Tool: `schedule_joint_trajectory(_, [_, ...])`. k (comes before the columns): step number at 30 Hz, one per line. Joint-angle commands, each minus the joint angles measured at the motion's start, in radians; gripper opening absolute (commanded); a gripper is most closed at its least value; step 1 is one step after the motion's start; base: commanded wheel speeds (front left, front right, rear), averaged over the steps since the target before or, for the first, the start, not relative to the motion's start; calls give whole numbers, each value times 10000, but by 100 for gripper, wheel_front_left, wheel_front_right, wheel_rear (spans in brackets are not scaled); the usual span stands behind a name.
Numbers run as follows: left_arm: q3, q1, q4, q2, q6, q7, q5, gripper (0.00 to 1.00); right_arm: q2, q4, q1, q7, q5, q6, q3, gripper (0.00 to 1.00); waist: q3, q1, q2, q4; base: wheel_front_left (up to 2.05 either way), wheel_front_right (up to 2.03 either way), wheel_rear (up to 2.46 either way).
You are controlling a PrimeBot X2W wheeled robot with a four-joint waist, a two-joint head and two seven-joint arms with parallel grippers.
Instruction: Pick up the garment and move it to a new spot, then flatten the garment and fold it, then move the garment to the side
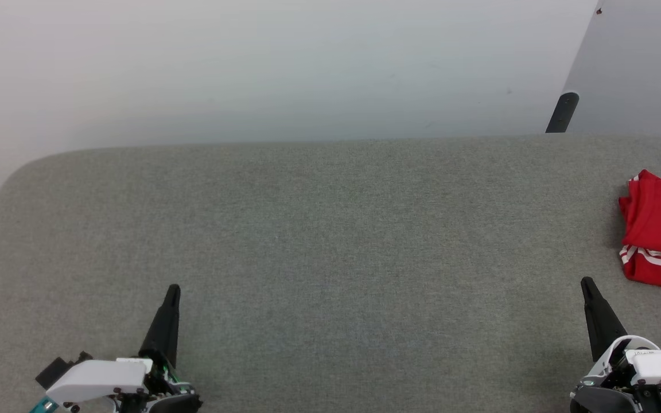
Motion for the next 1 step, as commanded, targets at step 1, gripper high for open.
schedule_joint_trajectory(1, [21,-89,9,1,18,23,-35,0,22,-29,-17,18,50,4,5,0,0,0,0,0,0,0,0])
